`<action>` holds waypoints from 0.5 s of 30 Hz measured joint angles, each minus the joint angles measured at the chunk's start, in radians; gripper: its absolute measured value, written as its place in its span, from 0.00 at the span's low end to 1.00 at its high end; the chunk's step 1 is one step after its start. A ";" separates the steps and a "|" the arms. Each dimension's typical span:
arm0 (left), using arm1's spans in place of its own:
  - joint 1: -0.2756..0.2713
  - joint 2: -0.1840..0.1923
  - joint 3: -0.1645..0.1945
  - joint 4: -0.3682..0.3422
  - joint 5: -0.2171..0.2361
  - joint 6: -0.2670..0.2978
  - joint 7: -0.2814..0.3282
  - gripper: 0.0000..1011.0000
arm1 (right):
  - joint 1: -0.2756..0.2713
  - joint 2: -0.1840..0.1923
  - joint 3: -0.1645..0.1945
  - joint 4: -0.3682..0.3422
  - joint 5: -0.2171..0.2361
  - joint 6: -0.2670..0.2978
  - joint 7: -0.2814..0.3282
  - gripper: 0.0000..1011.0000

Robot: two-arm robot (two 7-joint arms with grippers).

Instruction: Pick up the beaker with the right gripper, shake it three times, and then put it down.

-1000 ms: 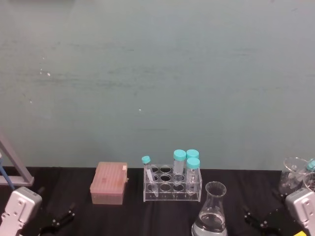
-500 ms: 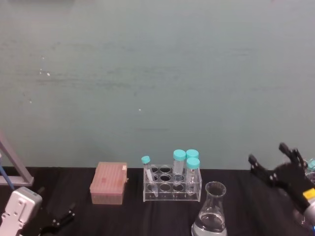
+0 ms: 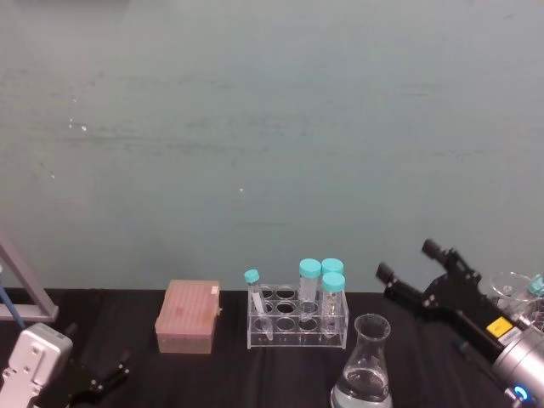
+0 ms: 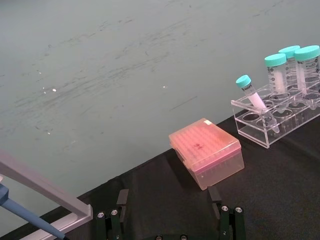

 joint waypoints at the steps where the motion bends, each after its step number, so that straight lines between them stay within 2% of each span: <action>1: 0.000 0.000 0.000 0.000 0.000 0.000 0.000 0.99 | -0.002 0.000 -0.002 -0.002 0.004 0.014 0.007 0.99; 9: 0.000 0.000 0.000 0.000 0.000 0.000 0.000 0.99 | -0.038 0.004 -0.009 -0.019 0.032 0.131 0.039 0.99; 15: 0.000 0.000 0.000 0.000 0.000 0.000 0.000 0.99 | -0.063 0.004 -0.007 -0.018 0.037 0.180 0.052 0.99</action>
